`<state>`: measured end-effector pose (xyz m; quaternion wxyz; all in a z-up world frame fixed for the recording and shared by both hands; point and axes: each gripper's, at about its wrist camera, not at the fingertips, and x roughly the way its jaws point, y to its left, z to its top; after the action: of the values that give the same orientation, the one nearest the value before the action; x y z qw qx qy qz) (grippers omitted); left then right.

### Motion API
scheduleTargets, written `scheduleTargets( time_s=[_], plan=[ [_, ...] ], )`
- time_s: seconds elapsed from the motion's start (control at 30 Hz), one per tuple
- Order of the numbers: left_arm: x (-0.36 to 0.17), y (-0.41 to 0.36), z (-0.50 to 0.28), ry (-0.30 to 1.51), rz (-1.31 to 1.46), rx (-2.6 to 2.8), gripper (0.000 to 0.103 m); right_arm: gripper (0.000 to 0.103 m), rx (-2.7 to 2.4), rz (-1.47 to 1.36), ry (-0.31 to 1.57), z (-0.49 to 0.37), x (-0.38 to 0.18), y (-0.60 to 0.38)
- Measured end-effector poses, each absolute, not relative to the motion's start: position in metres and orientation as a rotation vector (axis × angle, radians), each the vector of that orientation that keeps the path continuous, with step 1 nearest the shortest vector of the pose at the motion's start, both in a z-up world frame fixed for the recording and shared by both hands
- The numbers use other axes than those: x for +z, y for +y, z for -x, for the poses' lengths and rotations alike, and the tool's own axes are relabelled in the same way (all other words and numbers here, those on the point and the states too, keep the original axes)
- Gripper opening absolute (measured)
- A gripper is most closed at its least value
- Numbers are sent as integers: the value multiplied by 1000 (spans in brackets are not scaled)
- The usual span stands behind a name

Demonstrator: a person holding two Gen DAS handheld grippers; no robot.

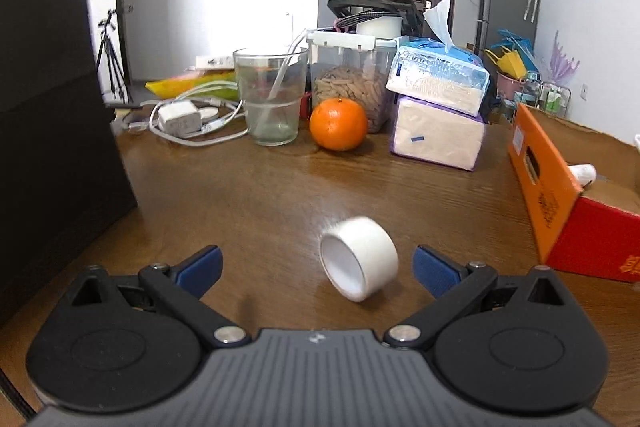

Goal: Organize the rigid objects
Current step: 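Grasp the clear plastic container with the right gripper while the left grasps the white tape roll, then lift the container and tape roll and carry both over the box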

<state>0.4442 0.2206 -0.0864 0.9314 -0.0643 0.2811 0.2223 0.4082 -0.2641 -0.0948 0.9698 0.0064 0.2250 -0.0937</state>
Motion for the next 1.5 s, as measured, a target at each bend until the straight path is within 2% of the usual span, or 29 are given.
scheduleTargets(
  time_s=[0.17, 0.3, 0.37, 0.47, 0.5, 0.53, 1.5],
  plan=[
    [-90, 233, -461, 604, 120, 424, 102, 88, -220, -17, 455, -409, -95, -266],
    [-90, 238, -466, 592, 117, 385, 93, 88, -237, -18, 461, -409, -96, -266],
    [-91, 237, -468, 597, 107, 368, 86, 88, -240, -19, 464, -409, -96, -267],
    [-93, 236, -470, 612, 97, 336, 66, 88, -242, -19, 465, -410, -96, -267],
    [-93, 234, -471, 614, 94, 324, 55, 88, -242, -19, 464, -410, -96, -267],
    [-94, 233, -471, 615, 89, 317, 49, 88, -242, -19, 464, -410, -96, -267],
    [-73, 221, -429, 505, 114, 403, 48, 88, -219, -17, 376, -394, -89, -262]
  ],
)
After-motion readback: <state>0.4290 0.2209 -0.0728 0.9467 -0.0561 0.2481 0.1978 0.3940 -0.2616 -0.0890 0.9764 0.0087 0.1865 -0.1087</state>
